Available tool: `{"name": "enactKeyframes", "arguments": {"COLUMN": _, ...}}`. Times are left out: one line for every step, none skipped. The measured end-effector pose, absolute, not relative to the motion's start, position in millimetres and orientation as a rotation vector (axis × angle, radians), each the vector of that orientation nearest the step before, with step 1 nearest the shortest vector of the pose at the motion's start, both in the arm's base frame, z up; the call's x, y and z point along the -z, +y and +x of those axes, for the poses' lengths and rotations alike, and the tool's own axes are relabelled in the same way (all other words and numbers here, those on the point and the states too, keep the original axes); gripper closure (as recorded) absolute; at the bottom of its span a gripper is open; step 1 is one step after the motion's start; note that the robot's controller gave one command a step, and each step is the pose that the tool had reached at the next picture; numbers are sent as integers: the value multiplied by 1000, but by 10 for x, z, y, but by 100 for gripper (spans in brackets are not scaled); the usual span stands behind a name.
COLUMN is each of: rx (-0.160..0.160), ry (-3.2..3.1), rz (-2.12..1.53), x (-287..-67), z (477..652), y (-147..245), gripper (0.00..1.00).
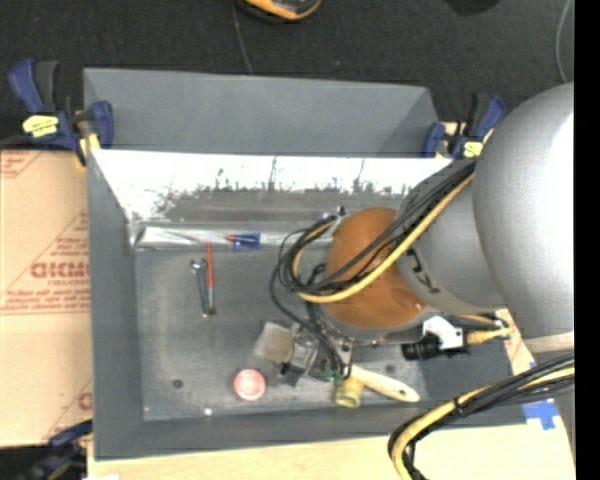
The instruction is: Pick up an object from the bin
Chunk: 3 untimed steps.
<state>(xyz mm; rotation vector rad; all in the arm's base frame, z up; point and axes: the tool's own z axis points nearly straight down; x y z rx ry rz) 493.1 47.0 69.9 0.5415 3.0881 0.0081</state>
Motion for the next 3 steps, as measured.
{"name": "enactKeyframes", "arguments": {"rx": -6, "ry": 3094, "rz": 543, "x": -883, "z": 4911, "y": 465, "gripper": 100}}
{"name": "enactKeyframes", "arguments": {"rx": -8, "ry": 3091, "rz": 541, "x": -1106, "z": 4921, "y": 460, "gripper": 100}}
{"name": "enactKeyframes", "arguments": {"rx": -7, "ry": 3093, "rz": 540, "x": -1290, "z": 4918, "y": 455, "gripper": 100}}
